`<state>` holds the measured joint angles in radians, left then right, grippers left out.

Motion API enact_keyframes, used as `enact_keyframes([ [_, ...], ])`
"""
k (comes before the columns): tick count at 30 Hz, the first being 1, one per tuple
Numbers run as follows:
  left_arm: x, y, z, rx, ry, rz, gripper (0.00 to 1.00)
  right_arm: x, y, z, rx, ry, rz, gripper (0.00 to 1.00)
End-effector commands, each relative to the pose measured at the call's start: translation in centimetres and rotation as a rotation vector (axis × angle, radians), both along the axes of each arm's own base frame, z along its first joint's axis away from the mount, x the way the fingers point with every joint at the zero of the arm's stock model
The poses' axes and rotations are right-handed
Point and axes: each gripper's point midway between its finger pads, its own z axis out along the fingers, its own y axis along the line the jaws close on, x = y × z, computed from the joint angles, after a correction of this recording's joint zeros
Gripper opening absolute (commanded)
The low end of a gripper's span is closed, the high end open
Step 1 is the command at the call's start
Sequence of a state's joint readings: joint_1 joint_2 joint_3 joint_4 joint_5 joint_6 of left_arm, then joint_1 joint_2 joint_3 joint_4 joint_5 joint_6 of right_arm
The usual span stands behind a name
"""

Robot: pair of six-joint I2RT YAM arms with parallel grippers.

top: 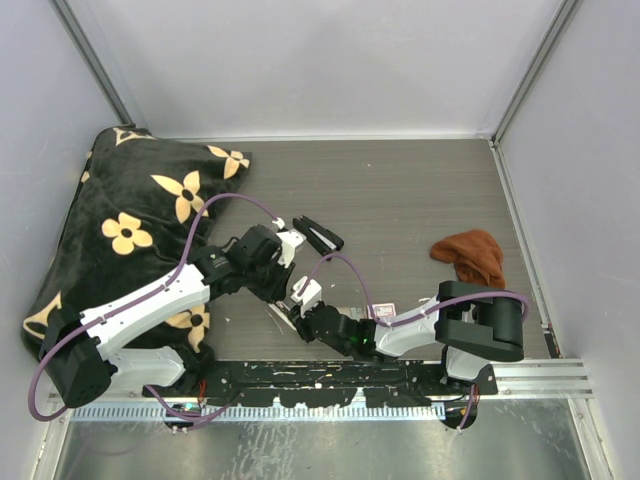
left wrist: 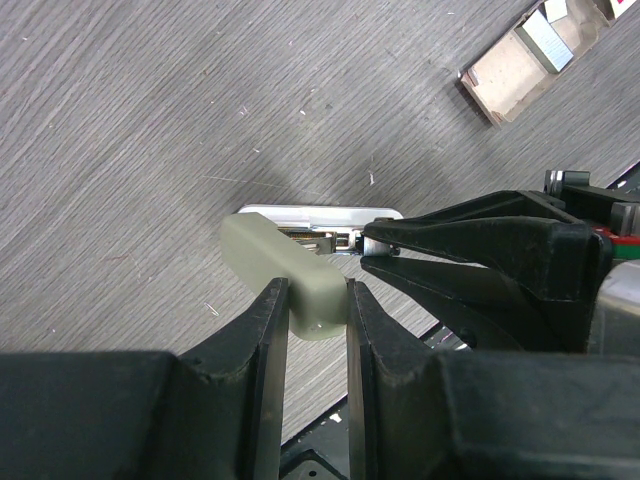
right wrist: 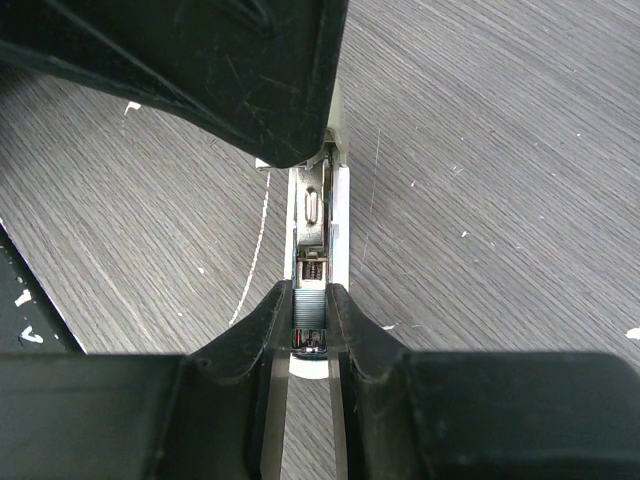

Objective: Load the staples into the stapler
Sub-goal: Install the staple into the stapler.

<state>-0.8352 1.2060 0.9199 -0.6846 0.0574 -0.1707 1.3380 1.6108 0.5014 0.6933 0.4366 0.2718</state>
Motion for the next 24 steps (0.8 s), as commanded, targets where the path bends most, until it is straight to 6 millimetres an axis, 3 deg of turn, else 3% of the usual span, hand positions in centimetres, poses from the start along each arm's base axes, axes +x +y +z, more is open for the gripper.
enact_keyframes([
  [1,-0.5,-1.5,0.8,-0.065,0.039,-0.029,0.00,0.4,0.3,0.2,0.001,-0.011,-0.025,0.25],
  [16,-0.5,-1.5,0.7,-0.062,0.039,-0.031,0.00,0.4,0.5,0.7,0.018,-0.011,-0.024,0.33],
  [24,-0.6,-1.5,0.6,-0.062,0.048,-0.033,0.00,0.4,0.1,5.3,0.149,-0.022,-0.046,0.43],
])
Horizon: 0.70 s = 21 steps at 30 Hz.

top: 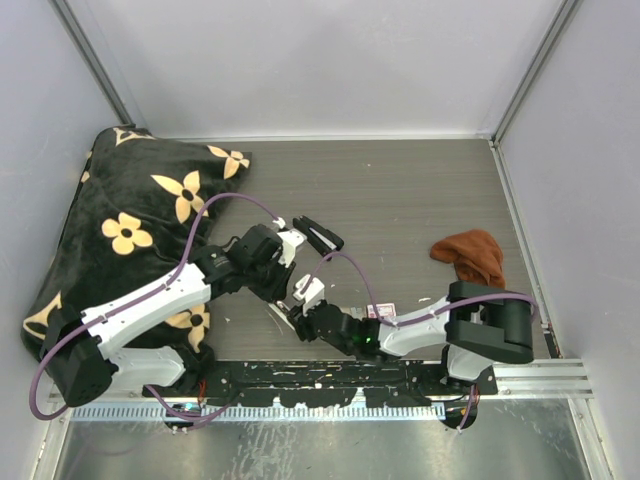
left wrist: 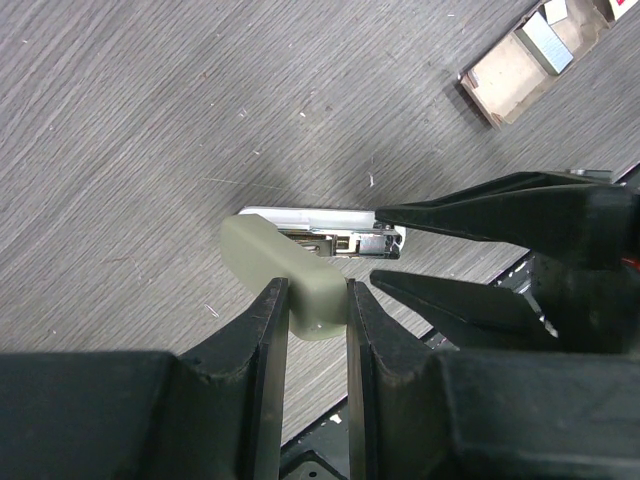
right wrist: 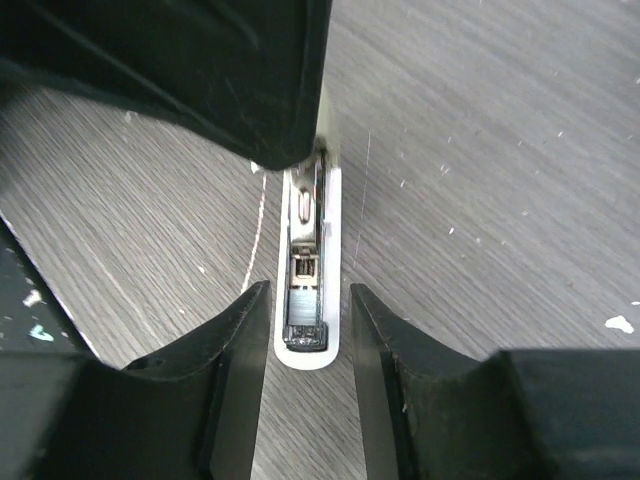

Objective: Load the staples into the stapler
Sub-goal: Install the staple into the stapler, then close the stapler at the center of the board.

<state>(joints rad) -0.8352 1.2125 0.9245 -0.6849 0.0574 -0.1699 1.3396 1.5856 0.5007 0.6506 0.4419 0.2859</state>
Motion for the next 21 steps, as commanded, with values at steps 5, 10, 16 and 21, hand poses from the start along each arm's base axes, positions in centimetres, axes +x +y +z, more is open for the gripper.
enact_keyframes([
  [5,-0.8,-1.5,0.2,-0.051,0.059,-0.039,0.00,0.4,-1.4,8.1,0.245,-0.043,-0.067,0.49],
  [10,-0.8,-1.5,-0.1,-0.024,0.043,-0.043,0.00,0.4,-3.9,7.5,0.250,-0.030,-0.116,0.49],
  [16,-1.1,-1.3,-0.6,0.034,0.009,-0.024,0.00,0.5,-5.9,6.0,0.243,-0.002,-0.173,0.49],
  [21,-1.9,-1.8,-1.0,0.093,-0.031,-0.024,0.00,0.9,-7.5,5.5,0.266,0.006,-0.235,0.49],
])
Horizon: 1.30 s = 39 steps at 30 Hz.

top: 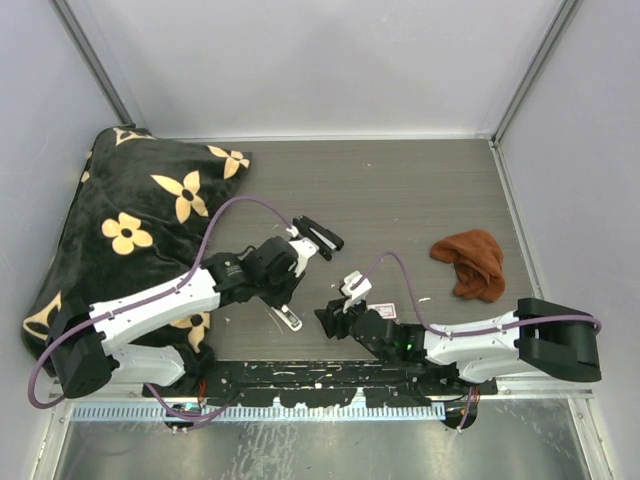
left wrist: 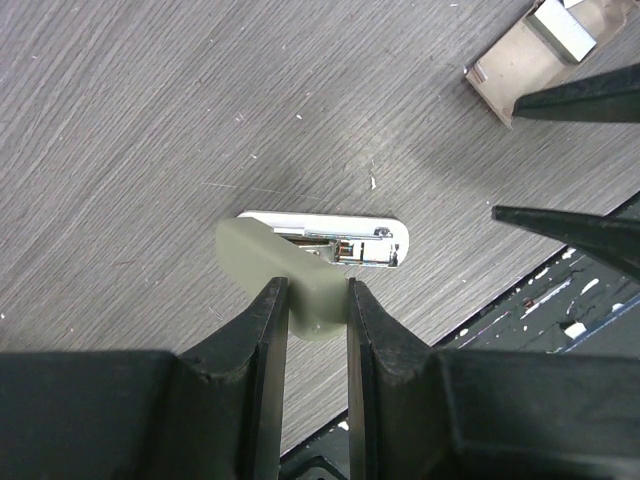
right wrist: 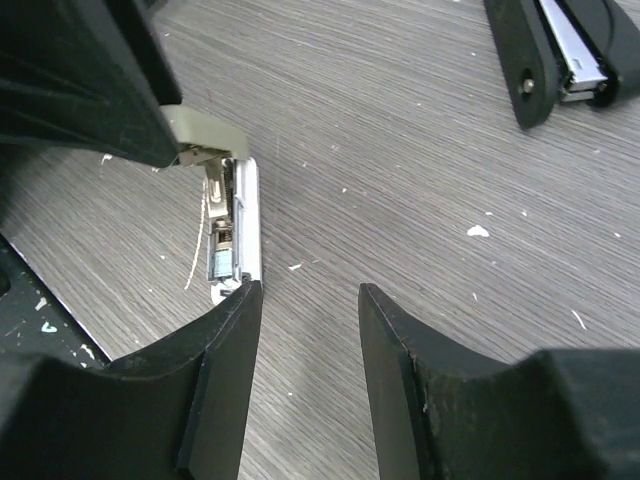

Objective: Load the staples into the stapler
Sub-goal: Close the stapler at the center of the board.

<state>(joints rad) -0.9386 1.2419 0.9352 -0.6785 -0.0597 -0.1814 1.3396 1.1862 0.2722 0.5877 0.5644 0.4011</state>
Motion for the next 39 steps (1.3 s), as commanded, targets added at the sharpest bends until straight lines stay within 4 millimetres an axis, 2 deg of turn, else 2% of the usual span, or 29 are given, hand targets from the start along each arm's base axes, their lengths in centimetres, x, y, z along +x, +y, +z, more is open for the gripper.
enact_keyframes([
  [1,-1.6,-1.1,-1.1,0.045,0.030,0.010,0.00,0.9,-1.1,1.8,0.097,-0.006,-0.096,0.49],
  [12,-3.8,-2.6,-3.2,0.174,-0.040,0.038,0.00,1.5,-4.4,1.7,0.104,-0.022,-0.189,0.51],
  [17,-4.9,-3.9,-3.9,0.145,0.003,0.021,0.40,1.6,-5.5,2.0,0.098,-0.035,-0.209,0.52],
  [21,-5.4,-4.9,-3.4,0.092,0.028,-0.002,0.71,1.6,-6.2,2.3,0.104,-0.040,-0.219,0.52],
  [27,-5.2,-5.4,-0.3,-0.018,-0.010,-0.009,0.96,1.4,-6.5,3.8,0.083,-0.067,-0.196,0.55],
  [29,-4.5,-4.5,0.9,-0.056,-0.036,0.026,0.98,1.5,-6.4,4.3,0.074,-0.074,-0.192,0.59],
  [32,-2.5,-1.5,1.9,-0.117,-0.056,0.131,0.98,1.2,-5.4,5.0,0.062,-0.067,-0.150,0.66],
  [36,0.8,2.9,2.0,-0.247,-0.021,0.324,0.98,0.6,-2.2,5.5,0.022,-0.043,-0.050,0.69],
  [39,3.2,5.9,2.7,-0.357,-0.064,0.502,0.98,0.4,0.7,5.3,-0.041,-0.021,0.007,0.69],
])
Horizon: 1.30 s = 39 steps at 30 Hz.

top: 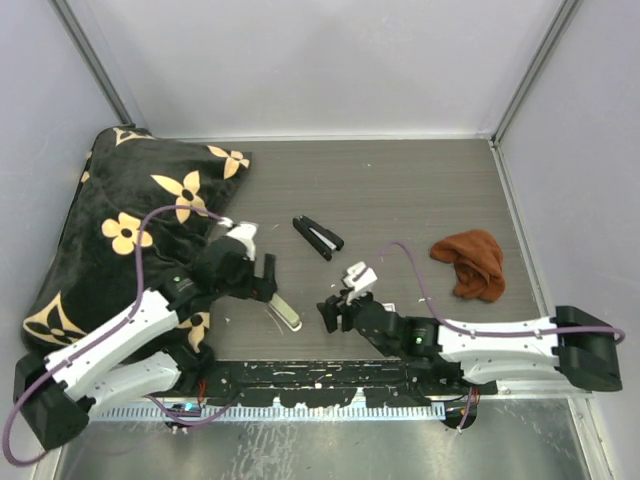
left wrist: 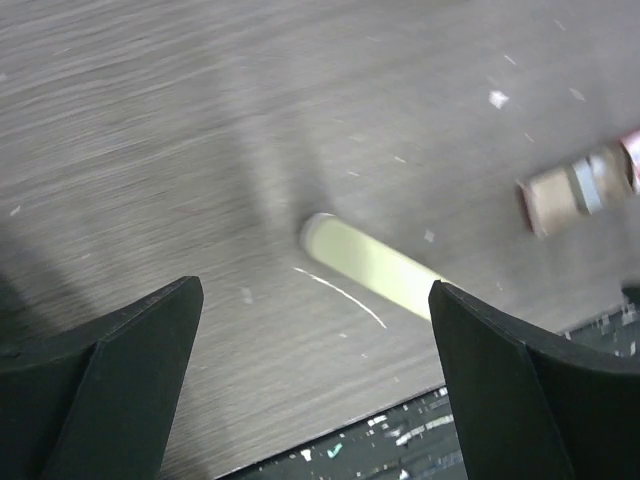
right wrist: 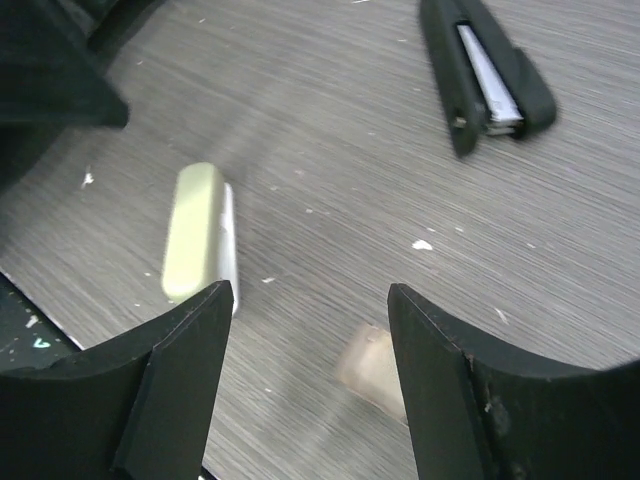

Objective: Load the staples into the stapler
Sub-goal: Close the stapler at the center of the board.

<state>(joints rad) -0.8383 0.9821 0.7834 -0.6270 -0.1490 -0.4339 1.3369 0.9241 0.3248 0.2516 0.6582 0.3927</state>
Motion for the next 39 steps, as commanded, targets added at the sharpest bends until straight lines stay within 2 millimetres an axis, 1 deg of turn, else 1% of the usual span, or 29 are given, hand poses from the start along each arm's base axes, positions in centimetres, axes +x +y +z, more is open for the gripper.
enact_keyframes([
  [1,2.6,2.5,1.4,-0.210,-0.052,0.198,0.98,-0.3,5.1,1.8,-0.026,0.021,0.107,0.69],
  [3,3.5,3.5,1.7,-0.290,-0.093,0.281,0.98,-0.3,6.9,1.3,-0.067,0.038,0.134,0.69],
  [5,3.9,4.4,1.1,-0.347,-0.092,0.348,0.98,-0.3,8.5,0.5,-0.108,0.061,0.153,0.69],
  [6,4.0,4.6,1.0,-0.373,-0.082,0.361,0.98,-0.2,9.5,0.5,-0.115,0.071,0.160,0.69],
  [9,4.1,4.7,-0.2,-0.400,-0.031,0.363,0.98,-0.3,11.5,-1.2,-0.177,0.112,0.183,0.64],
  [10,4.1,4.8,-0.8,-0.391,-0.009,0.359,0.98,-0.3,11.9,-2.4,-0.209,0.129,0.181,0.63],
  [12,3.9,4.8,-2.1,-0.362,0.038,0.359,0.98,-0.2,12.6,-3.5,-0.236,0.145,0.184,0.63],
  [14,3.9,4.8,-2.8,-0.349,0.058,0.356,0.98,-0.3,13.1,-4.2,-0.254,0.157,0.196,0.63],
  [17,4.0,4.4,-3.2,-0.366,0.064,0.347,0.98,-0.5,13.8,-5.3,-0.283,0.177,0.216,0.62],
  [18,3.9,4.3,-3.3,-0.374,0.067,0.349,0.98,-0.6,13.9,-5.8,-0.300,0.184,0.220,0.62],
  [21,4.0,4.2,-3.4,-0.386,0.067,0.356,0.98,-0.5,13.9,-7.1,-0.335,0.194,0.207,0.51],
  [23,3.9,4.2,-3.5,-0.388,0.072,0.357,0.98,-0.3,13.7,-7.4,-0.338,0.191,0.192,0.46],
  [25,3.6,3.9,-3.5,-0.403,0.082,0.336,0.98,0.0,13.4,-7.5,-0.337,0.182,0.175,0.36],
  [28,3.0,2.7,-3.1,-0.451,0.105,0.275,0.98,0.1,13.1,-7.7,-0.328,0.173,0.166,0.20],
  [31,1.9,2.3,-3.2,-0.471,0.148,0.250,0.98,0.0,12.8,-7.1,-0.267,0.151,0.171,0.08],
  [33,1.1,1.9,-3.3,-0.507,0.180,0.238,0.98,-0.2,12.1,-6.2,-0.206,0.121,0.186,0.03],
  [34,0.7,1.5,-3.3,-0.532,0.197,0.230,0.98,-0.2,12.3,-5.3,-0.151,0.095,0.198,0.02],
  [36,0.1,0.8,-3.2,-0.590,0.230,0.215,0.98,-0.5,11.8,-4.3,-0.088,0.055,0.220,0.01],
  [39,-0.5,0.0,-3.0,-0.647,0.263,0.189,1.00,-0.8,11.2,-3.5,-0.031,0.011,0.246,0.01],
])
